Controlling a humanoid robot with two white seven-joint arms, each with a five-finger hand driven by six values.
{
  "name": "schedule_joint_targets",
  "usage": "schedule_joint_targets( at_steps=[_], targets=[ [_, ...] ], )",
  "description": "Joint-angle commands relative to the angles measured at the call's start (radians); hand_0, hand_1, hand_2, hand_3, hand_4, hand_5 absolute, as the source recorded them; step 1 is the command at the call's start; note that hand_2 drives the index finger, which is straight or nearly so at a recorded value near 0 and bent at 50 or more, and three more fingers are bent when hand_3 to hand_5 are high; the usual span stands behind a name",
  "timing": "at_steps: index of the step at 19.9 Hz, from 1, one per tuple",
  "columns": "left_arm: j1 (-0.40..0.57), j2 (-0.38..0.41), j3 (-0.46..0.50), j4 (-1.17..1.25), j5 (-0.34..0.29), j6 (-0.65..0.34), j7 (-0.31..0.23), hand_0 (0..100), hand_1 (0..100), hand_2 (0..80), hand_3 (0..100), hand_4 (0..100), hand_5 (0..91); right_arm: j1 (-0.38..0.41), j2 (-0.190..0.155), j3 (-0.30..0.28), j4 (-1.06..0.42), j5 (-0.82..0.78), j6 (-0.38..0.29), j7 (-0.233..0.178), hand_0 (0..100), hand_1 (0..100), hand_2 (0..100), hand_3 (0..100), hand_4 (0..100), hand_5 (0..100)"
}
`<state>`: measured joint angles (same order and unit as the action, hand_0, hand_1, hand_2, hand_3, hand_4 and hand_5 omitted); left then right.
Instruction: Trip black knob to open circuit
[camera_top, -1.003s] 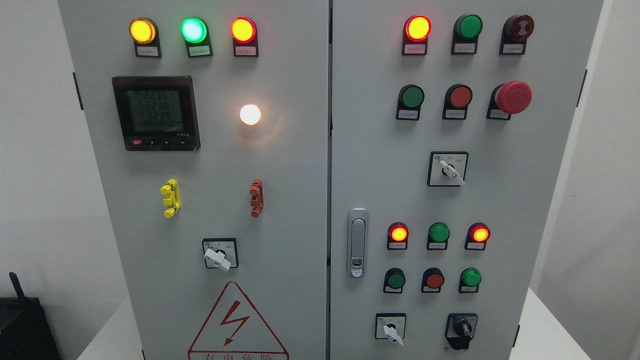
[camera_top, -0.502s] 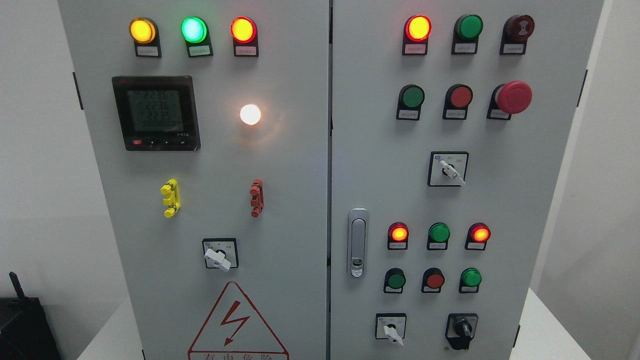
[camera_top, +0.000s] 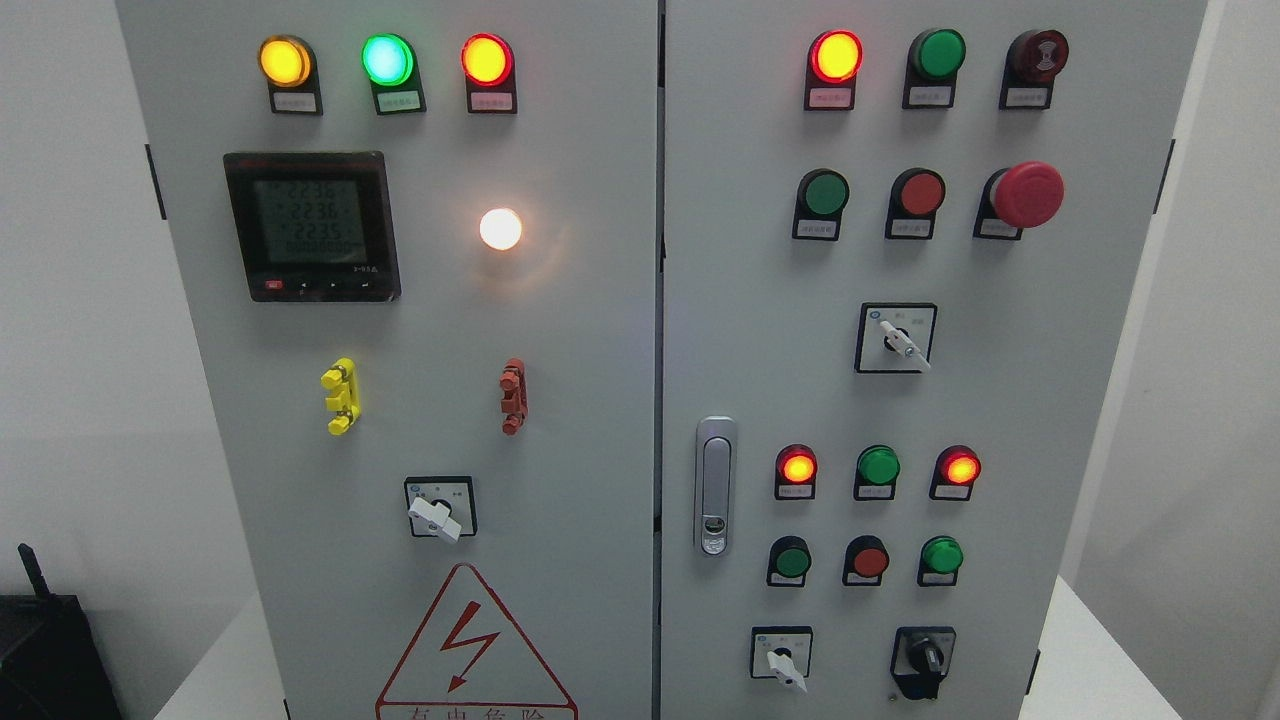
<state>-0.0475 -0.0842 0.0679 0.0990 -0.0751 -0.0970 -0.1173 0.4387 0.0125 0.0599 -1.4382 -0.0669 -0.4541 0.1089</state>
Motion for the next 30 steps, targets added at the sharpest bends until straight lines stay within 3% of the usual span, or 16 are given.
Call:
schedule_joint_targets(
  at_steps=[1, 8, 10, 11, 13, 17, 19, 24, 26, 30],
  targets=[
    [0.0, 0.0, 0.0, -0.016, 0.0, 0.0, 0.001, 12, 39, 0.0, 0, 0, 0.0, -0.025, 0.006, -0.011, -0.263, 0.001, 0.023, -0.014, 0, 0, 0, 32, 26, 21],
    [0.0, 0.0, 0.0, -0.016, 0.0, 0.0, 0.001, 12, 39, 0.0, 0, 0, 0.0, -0.106, 0.006, -0.06, -0.271, -0.005, 0.072, -0.02, 0, 0, 0, 45, 36, 29],
    [0.0, 0.001, 0.001, -0.018, 0.0, 0.0, 0.001, 12, 39, 0.0, 0, 0, 0.0, -0.135, 0.006, -0.075, -0.271, -0.005, 0.083, -0.02, 0, 0, 0, 62, 46, 39],
    [0.0, 0.0, 0.0, -0.016, 0.0, 0.0, 0.001, 12, 39, 0.0, 0, 0, 0.0, -0.143, 0.006, -0.077, -0.272, -0.005, 0.09, -0.021, 0, 0, 0, 62, 47, 40],
    [0.0, 0.0, 0.0, -0.016, 0.0, 0.0, 0.001, 12, 39, 0.0, 0, 0, 0.0, -0.158, 0.006, -0.083, -0.289, -0.007, 0.116, -0.021, 0, 0, 0, 70, 57, 53],
    [0.0, 0.0, 0.0, -0.016, 0.0, 0.0, 0.001, 12, 39, 0.0, 0, 0, 0.0, -0.183, 0.004, -0.092, -0.312, -0.01, 0.143, -0.026, 0, 0, 0, 78, 72, 68],
    [0.0, 0.0, 0.0, -0.016, 0.0, 0.0, 0.001, 12, 39, 0.0, 0, 0, 0.0, -0.198, 0.003, -0.104, -0.33, -0.01, 0.167, -0.041, 0, 0, 0, 85, 80, 81],
    [0.0, 0.0, 0.001, -0.016, 0.0, 0.0, 0.001, 12, 39, 0.0, 0, 0, 0.0, -0.233, -0.003, -0.124, -0.34, -0.01, 0.209, -0.061, 0, 0, 0, 100, 92, 95],
    [0.0, 0.0, 0.001, -0.016, 0.0, 0.0, 0.001, 12, 39, 0.0, 0, 0, 0.0, -0.253, -0.005, -0.129, -0.337, -0.01, 0.222, -0.08, 0, 0, 0, 100, 96, 98],
    [0.0, 0.0, 0.0, -0.016, 0.0, 0.0, 0.001, 12, 39, 0.0, 0, 0, 0.0, -0.273, -0.009, -0.132, -0.335, -0.01, 0.233, -0.08, 0, 0, 0, 100, 100, 100]
  ],
)
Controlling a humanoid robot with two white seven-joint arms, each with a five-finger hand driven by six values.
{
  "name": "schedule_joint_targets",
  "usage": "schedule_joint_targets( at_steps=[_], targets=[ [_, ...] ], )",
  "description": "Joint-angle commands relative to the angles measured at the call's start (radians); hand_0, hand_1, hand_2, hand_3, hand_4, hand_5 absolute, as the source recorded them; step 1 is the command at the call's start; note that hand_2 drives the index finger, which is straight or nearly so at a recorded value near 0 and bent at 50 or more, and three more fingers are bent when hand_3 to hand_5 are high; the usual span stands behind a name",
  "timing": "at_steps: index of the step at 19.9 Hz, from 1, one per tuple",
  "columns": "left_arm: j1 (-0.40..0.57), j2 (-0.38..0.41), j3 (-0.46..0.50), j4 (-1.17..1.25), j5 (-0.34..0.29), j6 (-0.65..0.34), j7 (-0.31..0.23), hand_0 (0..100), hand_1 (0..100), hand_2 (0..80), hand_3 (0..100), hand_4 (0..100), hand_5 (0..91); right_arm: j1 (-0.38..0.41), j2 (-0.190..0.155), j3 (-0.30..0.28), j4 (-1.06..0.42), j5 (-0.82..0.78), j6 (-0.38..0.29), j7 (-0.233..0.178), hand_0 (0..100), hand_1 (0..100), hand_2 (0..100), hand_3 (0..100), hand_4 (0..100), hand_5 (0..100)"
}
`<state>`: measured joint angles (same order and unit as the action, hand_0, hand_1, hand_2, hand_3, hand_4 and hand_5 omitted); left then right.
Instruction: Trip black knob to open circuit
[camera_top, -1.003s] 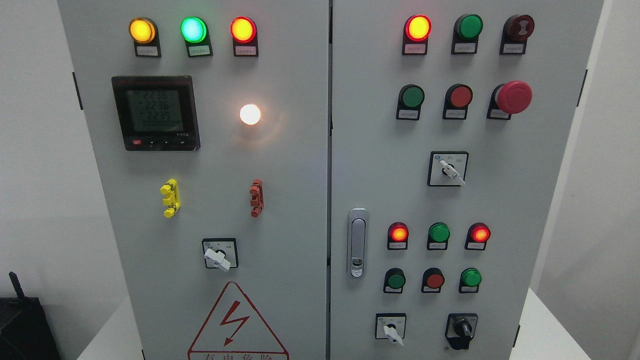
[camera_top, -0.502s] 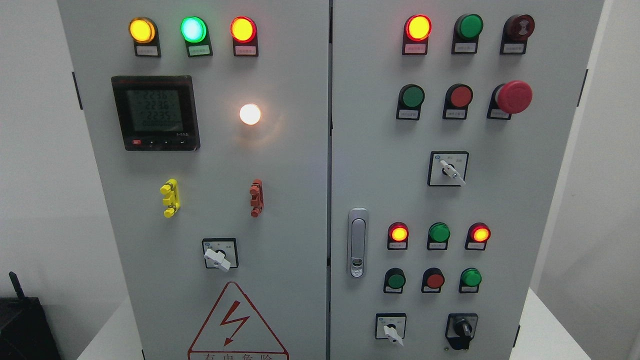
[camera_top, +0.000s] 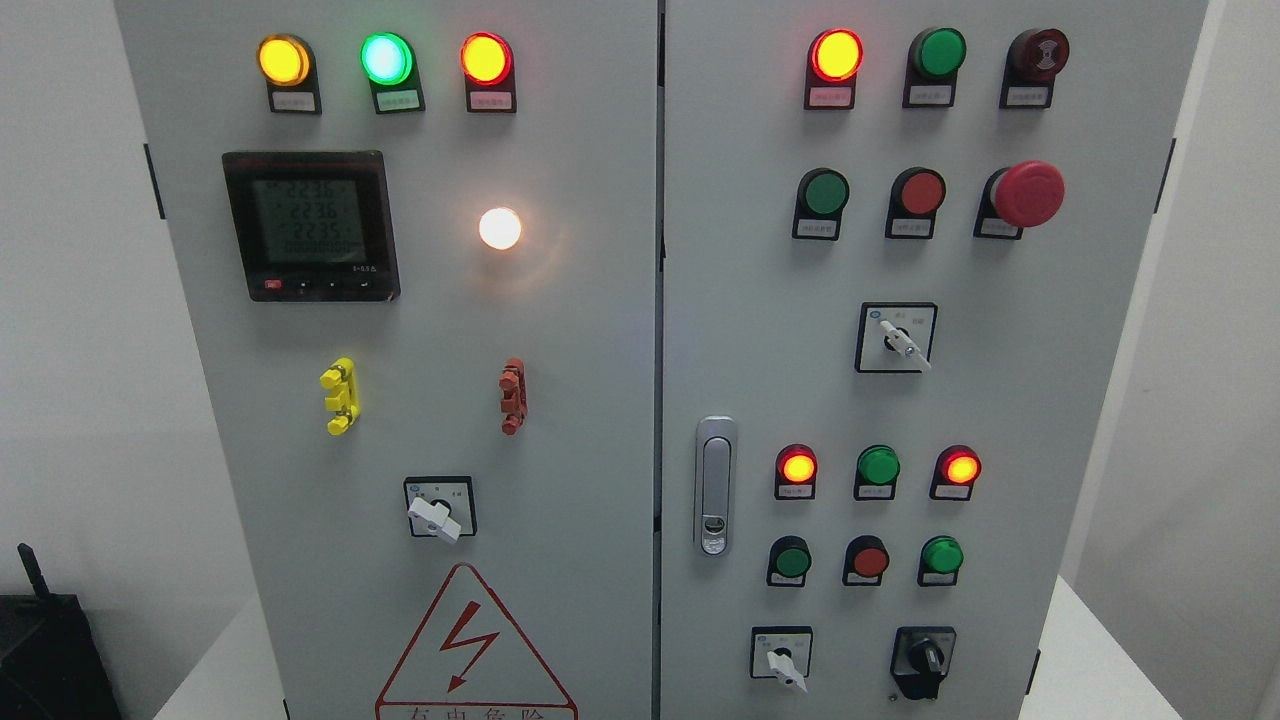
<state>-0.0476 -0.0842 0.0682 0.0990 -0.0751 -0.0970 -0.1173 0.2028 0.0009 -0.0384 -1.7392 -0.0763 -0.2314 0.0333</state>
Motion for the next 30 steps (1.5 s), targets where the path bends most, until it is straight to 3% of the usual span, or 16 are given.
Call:
schedule_joint_targets(
  at_steps=[1, 14, 30],
  targets=[
    [0.0, 0.001, -0.001, -0.016, 0.0, 0.0, 0.001, 12, 39, 0.0, 0, 0, 0.0, -0.042, 0.002, -0.034, -0.033, 0.0, 0.017, -0.004, 0, 0, 0, 100, 100, 100],
    [0.0, 0.0, 0.001, -0.016, 0.0, 0.0, 0.001, 12, 39, 0.0, 0, 0, 0.0, -0.134, 0.004, -0.026, -0.011, -0.002, 0.072, -0.004, 0, 0, 0, 100, 100, 100],
    [0.0, 0.0, -0.001, -0.016, 0.0, 0.0, 0.001, 12, 39, 0.0, 0, 0, 0.0, -0.152, 0.007, -0.015, 0.013, -0.002, 0.086, -0.006, 0, 0, 0, 100, 100, 100]
  ],
)
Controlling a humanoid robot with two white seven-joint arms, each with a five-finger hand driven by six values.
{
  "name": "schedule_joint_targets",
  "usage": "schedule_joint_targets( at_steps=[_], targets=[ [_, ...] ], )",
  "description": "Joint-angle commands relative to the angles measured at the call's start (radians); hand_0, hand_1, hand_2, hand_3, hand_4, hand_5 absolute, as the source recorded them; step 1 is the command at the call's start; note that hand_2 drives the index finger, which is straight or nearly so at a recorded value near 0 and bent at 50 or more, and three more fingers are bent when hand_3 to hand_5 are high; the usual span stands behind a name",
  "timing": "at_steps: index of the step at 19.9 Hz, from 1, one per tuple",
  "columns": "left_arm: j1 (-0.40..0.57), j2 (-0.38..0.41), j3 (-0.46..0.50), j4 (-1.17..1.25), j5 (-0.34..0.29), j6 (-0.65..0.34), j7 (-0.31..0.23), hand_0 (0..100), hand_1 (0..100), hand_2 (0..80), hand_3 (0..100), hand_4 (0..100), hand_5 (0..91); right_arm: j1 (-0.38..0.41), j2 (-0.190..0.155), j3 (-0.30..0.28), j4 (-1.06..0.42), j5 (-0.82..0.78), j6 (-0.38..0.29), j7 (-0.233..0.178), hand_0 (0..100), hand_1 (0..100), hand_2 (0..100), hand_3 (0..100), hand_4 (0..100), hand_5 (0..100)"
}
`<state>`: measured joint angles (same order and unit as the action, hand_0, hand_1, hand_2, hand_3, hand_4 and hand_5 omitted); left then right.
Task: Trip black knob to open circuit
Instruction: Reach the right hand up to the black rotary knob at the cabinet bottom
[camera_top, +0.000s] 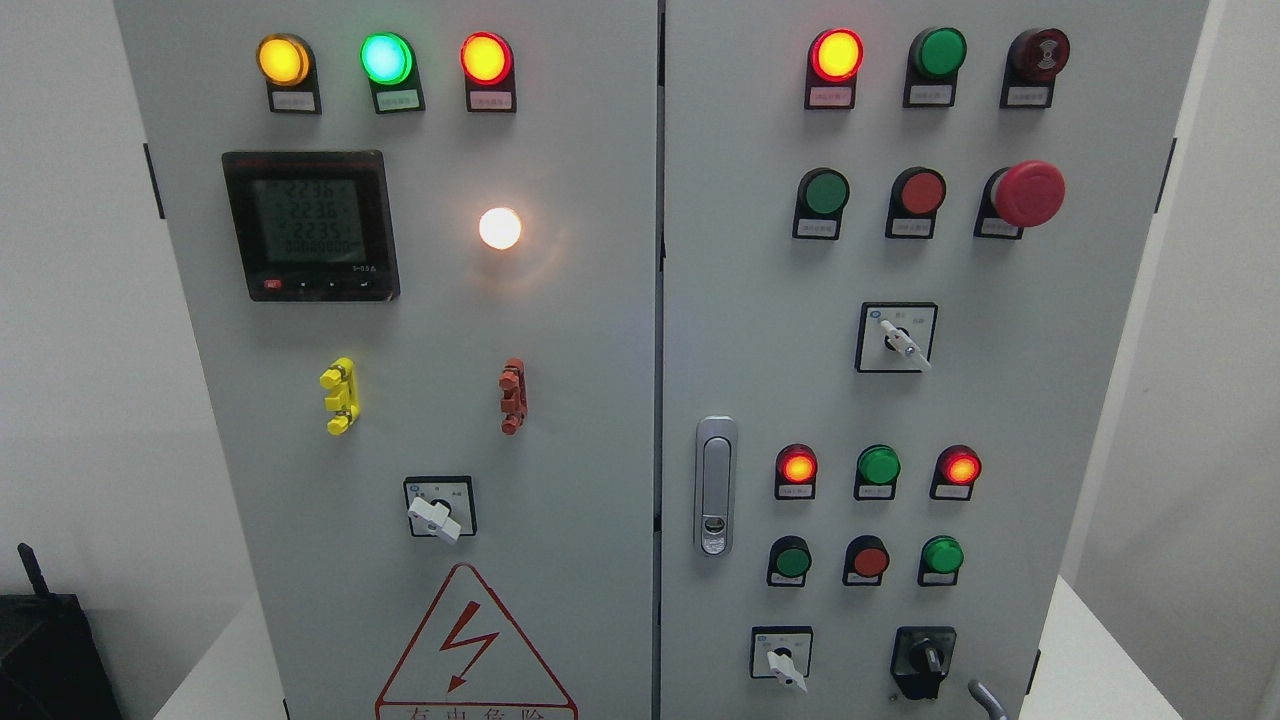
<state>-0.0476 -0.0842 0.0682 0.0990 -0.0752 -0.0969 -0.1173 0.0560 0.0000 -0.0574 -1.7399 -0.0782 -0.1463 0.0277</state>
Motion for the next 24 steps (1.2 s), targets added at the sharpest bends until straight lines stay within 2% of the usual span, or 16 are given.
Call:
schedule_joint_targets(
  at_steps=[1, 24],
  targets=[
    [0.0, 0.0, -0.001, -0.016, 0.0, 0.0, 0.001, 12, 39, 0.0, 0, 0, 0.0, -0.005, 0.008, 0.011, 0.014, 0.001, 0.001, 0.0, 0, 0, 0, 100, 100, 100],
    [0.0, 0.0, 0.001, -0.016, 0.0, 0.0, 0.001, 12, 39, 0.0, 0, 0, 0.0, -0.011, 0.017, 0.056, 0.006, 0.009, 0.001, 0.001, 0, 0, 0, 100, 100, 100]
  ],
)
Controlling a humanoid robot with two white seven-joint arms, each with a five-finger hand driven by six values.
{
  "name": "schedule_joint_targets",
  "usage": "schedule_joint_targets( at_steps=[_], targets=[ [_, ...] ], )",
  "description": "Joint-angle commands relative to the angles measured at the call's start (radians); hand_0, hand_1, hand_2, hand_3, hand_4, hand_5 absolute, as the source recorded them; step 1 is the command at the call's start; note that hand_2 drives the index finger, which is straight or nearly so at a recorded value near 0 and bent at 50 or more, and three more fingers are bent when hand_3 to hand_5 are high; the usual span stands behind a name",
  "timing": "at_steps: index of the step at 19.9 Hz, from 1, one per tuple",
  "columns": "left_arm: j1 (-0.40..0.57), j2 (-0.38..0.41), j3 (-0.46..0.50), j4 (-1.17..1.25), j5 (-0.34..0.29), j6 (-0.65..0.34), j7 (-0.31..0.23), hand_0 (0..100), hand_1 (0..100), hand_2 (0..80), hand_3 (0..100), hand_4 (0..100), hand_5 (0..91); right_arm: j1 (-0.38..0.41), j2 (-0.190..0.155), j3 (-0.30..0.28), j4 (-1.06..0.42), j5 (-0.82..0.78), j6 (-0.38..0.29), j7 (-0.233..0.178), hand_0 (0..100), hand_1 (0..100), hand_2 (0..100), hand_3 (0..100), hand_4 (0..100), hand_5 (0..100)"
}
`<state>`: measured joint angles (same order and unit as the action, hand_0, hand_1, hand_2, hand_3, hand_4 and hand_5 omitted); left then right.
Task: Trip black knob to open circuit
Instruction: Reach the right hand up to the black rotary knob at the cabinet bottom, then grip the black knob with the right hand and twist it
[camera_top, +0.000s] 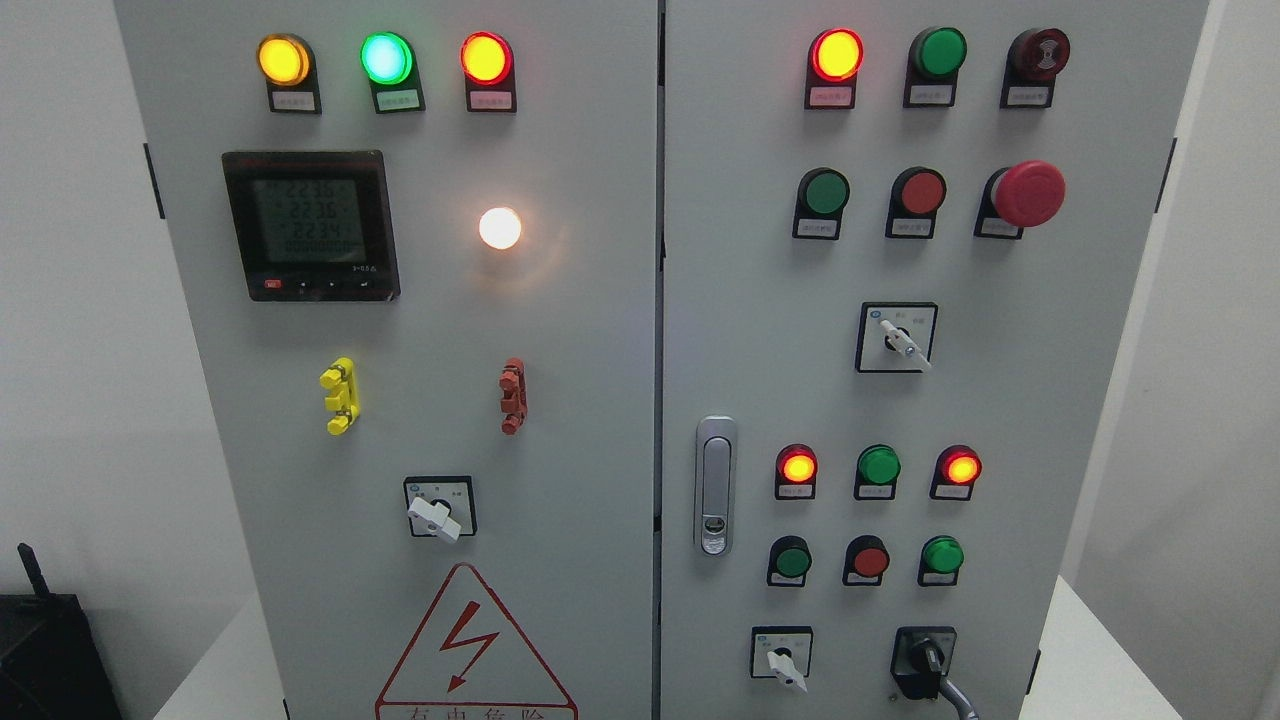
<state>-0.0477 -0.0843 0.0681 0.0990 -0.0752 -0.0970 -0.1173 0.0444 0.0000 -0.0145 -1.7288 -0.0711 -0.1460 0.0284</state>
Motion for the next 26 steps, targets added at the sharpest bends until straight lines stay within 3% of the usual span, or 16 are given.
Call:
schedule_joint_targets(
  at_steps=[1, 26],
  targets=[
    [0.0, 0.0, 0.001, -0.016, 0.0, 0.0, 0.001, 12, 39, 0.0, 0, 0, 0.0, 0.002, 0.017, 0.013, -0.008, 0.002, 0.0, -0.001, 0, 0, 0, 100, 100, 100],
    [0.0, 0.0, -0.001, -0.016, 0.0, 0.0, 0.001, 12, 39, 0.0, 0, 0, 0.0, 0.017, 0.025, 0.059, -0.023, 0.007, -0.001, 0.001, 0, 0, 0, 100, 100, 100]
  ],
)
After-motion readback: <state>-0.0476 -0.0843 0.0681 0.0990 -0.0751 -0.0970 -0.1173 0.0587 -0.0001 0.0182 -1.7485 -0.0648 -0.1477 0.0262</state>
